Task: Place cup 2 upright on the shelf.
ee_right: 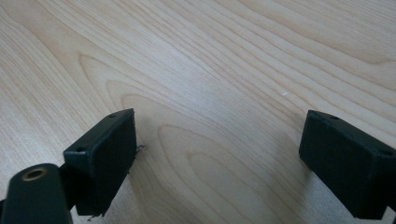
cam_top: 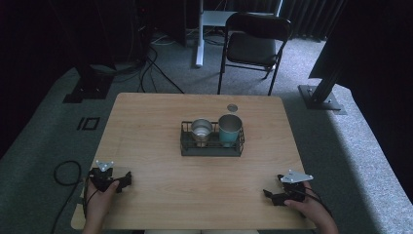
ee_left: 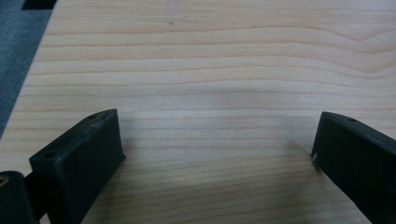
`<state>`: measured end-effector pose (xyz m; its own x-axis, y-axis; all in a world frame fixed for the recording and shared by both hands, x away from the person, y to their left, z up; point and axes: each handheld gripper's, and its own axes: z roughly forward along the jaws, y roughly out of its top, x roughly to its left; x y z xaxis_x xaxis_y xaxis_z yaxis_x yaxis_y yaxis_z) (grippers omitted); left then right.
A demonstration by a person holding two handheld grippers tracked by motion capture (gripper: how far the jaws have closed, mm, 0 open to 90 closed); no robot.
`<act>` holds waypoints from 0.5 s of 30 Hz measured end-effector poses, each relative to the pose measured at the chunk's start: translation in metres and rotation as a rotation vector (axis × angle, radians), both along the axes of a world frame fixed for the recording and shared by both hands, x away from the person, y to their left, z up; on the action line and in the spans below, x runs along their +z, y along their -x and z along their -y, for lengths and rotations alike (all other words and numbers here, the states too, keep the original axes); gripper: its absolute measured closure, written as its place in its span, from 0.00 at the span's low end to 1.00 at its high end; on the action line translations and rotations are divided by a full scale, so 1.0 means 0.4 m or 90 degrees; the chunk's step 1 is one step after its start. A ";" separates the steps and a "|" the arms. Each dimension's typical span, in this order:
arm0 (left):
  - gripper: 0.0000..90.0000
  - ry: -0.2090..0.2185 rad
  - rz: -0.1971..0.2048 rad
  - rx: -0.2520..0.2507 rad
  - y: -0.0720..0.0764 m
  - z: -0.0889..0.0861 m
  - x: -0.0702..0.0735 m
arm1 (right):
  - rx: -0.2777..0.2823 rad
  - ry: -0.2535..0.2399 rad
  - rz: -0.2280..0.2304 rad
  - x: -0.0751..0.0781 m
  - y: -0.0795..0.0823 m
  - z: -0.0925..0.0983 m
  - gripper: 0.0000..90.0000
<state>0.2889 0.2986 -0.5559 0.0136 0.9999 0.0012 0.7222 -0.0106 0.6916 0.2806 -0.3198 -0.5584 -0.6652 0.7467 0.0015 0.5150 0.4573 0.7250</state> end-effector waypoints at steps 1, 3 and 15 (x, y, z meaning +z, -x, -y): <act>0.03 0.001 0.001 0.007 0.000 0.000 0.000 | 0.000 0.000 0.000 0.000 0.000 0.000 0.12; 0.03 0.001 0.002 0.015 -0.001 0.000 0.000 | 0.000 0.000 0.000 0.000 0.000 0.000 0.12; 0.03 0.001 0.000 0.054 -0.006 -0.001 0.000 | -0.007 0.000 0.000 0.000 0.000 -0.002 0.12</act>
<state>0.2913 0.2991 -0.5559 -0.0714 0.9975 0.0004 0.7207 0.0513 0.6913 0.2804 -0.3190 -0.5584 -0.6572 0.7537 0.0021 0.5202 0.4517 0.7248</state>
